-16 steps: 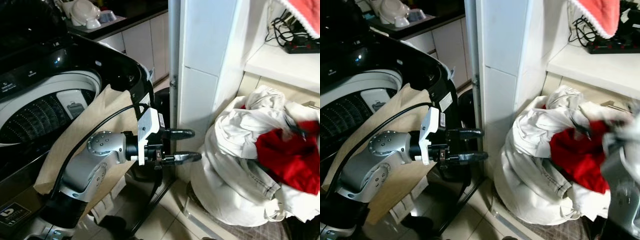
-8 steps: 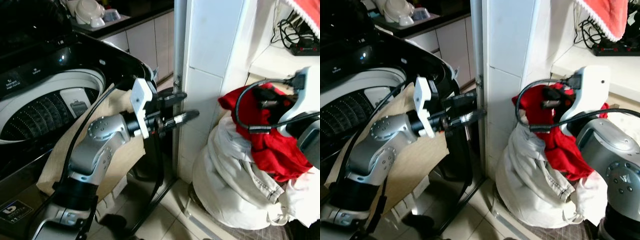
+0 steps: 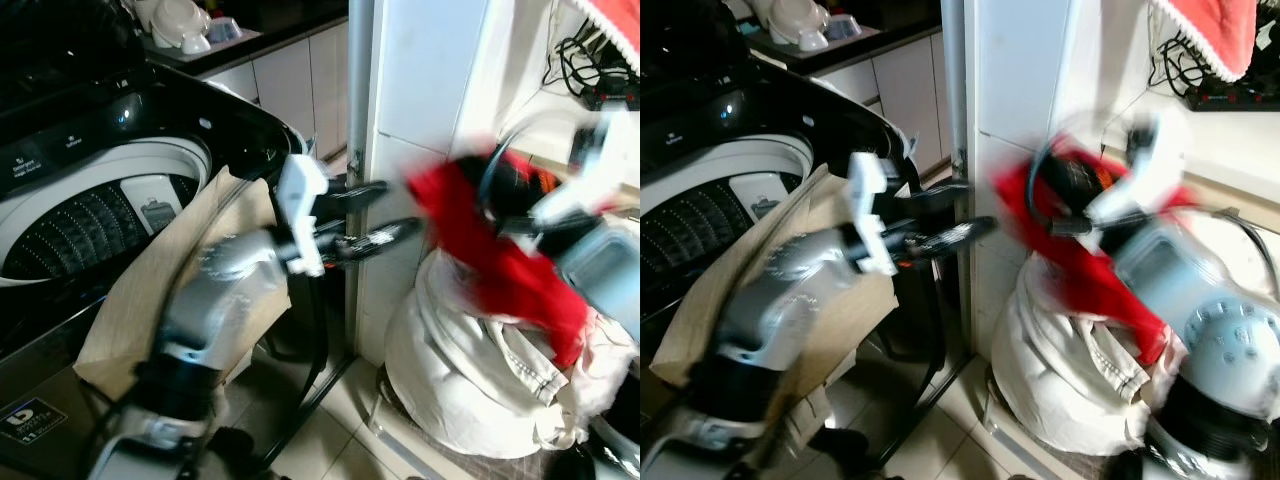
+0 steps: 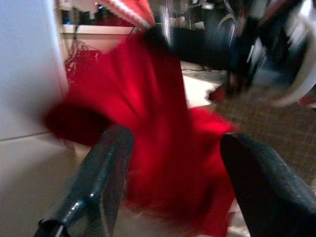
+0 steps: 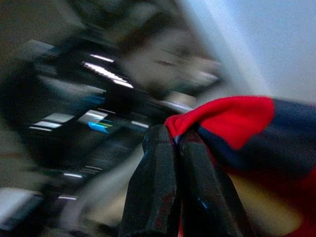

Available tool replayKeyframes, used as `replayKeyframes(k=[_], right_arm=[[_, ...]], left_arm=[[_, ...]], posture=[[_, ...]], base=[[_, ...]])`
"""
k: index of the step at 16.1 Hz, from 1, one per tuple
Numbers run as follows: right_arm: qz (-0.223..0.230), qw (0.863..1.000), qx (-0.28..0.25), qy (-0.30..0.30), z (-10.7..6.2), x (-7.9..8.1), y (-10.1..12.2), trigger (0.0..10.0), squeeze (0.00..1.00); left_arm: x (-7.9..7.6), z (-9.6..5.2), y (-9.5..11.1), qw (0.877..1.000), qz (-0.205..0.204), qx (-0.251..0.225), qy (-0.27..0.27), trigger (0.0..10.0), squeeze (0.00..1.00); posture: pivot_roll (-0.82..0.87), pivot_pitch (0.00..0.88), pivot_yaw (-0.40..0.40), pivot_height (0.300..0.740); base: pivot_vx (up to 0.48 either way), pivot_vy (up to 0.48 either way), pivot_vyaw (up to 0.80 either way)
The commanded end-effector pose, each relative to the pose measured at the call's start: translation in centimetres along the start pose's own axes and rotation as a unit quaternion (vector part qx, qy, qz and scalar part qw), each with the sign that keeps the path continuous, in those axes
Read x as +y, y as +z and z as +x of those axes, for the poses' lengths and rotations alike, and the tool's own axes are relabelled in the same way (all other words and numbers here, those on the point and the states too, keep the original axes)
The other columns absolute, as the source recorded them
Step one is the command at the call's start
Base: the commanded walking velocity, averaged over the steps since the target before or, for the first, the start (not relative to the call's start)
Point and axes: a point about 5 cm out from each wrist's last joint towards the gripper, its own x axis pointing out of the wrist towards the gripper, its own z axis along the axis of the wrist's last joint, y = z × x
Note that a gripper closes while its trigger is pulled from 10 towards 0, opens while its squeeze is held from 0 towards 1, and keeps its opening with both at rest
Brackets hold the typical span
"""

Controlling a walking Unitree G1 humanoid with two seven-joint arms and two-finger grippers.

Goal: Clothes washing

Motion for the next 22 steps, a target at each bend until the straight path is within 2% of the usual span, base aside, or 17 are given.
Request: replayKeyframes(k=[1,3,6,7,8,9,10,11,12,13,14,15,17,18,19,22], right_arm=[[0.029,0.998,-0.012,0.046,0.3,1.0,0.3,0.0,0.0],[0.031,0.998,-0.006,0.058,0.7,1.3,0.2,0.0,0.0],[0.039,0.997,0.015,0.06,1.2,1.5,-0.1,0.0,0.0],[0.043,0.997,0.018,0.06,1.3,1.6,-0.1,0.0,0.0],[0.046,0.997,0.019,0.061,1.3,1.6,-0.1,0.0,0.0],[0.053,0.996,0.022,0.064,1.3,1.9,0.0,0.0,0.0],[0.054,0.996,0.022,0.064,1.3,1.9,0.0,0.0,0.0],[0.053,0.996,0.022,0.062,1.3,1.9,0.0,0.0,0.0],[0.052,0.997,0.018,0.047,1.2,1.5,0.1,0.0,0.0],[0.052,0.998,0.017,0.044,1.2,1.4,0.2,0.0,0.0],[0.052,0.998,0.019,0.041,1.1,1.3,0.2,0.0,0.0],[0.053,0.998,0.021,0.04,1.0,1.3,0.3,0.0,0.0],[0.051,0.998,0.025,0.04,0.9,1.3,0.3,0.0,0.0],[0.042,0.998,0.038,0.039,0.8,1.2,0.0,0.0,0.0],[0.037,0.997,0.049,0.041,0.7,1.3,-0.3,0.0,0.0],[0.024,0.997,0.068,0.033,0.5,1.1,-0.8,0.0,0.0]], left_arm=[[0.1,0.2,0.5,1.0,-0.001,-0.004,0.003,10.0,1.0],[-0.1,0.6,0.9,1.0,-0.009,-0.023,0.004,10.0,1.0],[-0.2,1.0,2.5,0.996,-0.018,-0.085,0.016,10.0,1.0],[-0.2,1.0,2.5,0.996,-0.012,-0.085,0.016,10.0,0.82],[0.0,1.0,2.3,0.997,0.004,-0.074,0.027,10.0,0.0],[0.2,0.8,1.4,0.998,0.032,-0.032,0.044,10.0,0.0],[0.1,0.7,1.3,0.998,0.034,-0.026,0.039,10.0,0.0],[-0.4,0.3,1.2,0.999,0.028,-0.021,0.014,10.0,0.0],[-1.2,-1.2,1.2,0.999,0.009,0.003,-0.049,10.0,0.0],[-1.3,-1.5,1.3,0.998,0.007,0.007,-0.057,10.0,0.0],[-0.7,-2.6,2.0,0.998,0.008,0.006,-0.058,10.0,0.0],[0.8,-4.0,3.6,0.999,0.016,-0.01,-0.035,10.0,0.0],[2.2,-5.1,4.8,0.999,0.031,-0.019,-0.01,10.0,0.0],[3.7,-6.0,6.3,0.997,0.069,-0.028,0.029,10.0,0.0],[4.2,-6.1,7.2,0.995,0.081,-0.04,0.039,10.0,0.0],[4.5,-5.8,8.3,0.994,0.086,-0.063,0.03,10.0,0.0]], posture=[[-0.21,0.0,0.083,0.74],[-0.2,0.0,0.074,0.74],[-0.19,0.0,0.066,0.74],[-0.19,0.0,0.066,0.74],[-0.19,0.0,0.066,0.74],[-0.19,0.0,0.072,0.74],[-0.19,0.0,0.072,0.74],[-0.19,0.0,0.075,0.74],[-0.19,0.0,0.075,0.74],[-0.19,0.0,0.075,0.74],[-0.19,0.0,0.075,0.74],[-0.19,0.0,0.075,0.74],[-0.19,0.0,0.074,0.74],[-0.19,0.0,0.072,0.74],[-0.19,0.0,0.072,0.74],[-0.19,0.0,0.076,0.74]], base=[[0.0,0.0,0.0],[0.0,0.0,0.0],[0.0,0.0,0.0],[0.0,0.0,0.0],[0.0,0.0,0.0],[0.0,0.0,0.0],[0.0,0.0,0.0],[0.0,0.0,0.0],[0.0,0.0,0.0],[0.0,0.0,0.0],[0.0,0.0,0.0],[0.0,0.0,0.0],[0.0,0.0,0.0],[0.0,0.0,0.0],[0.0,0.0,0.0],[0.0,0.0,0.0]])
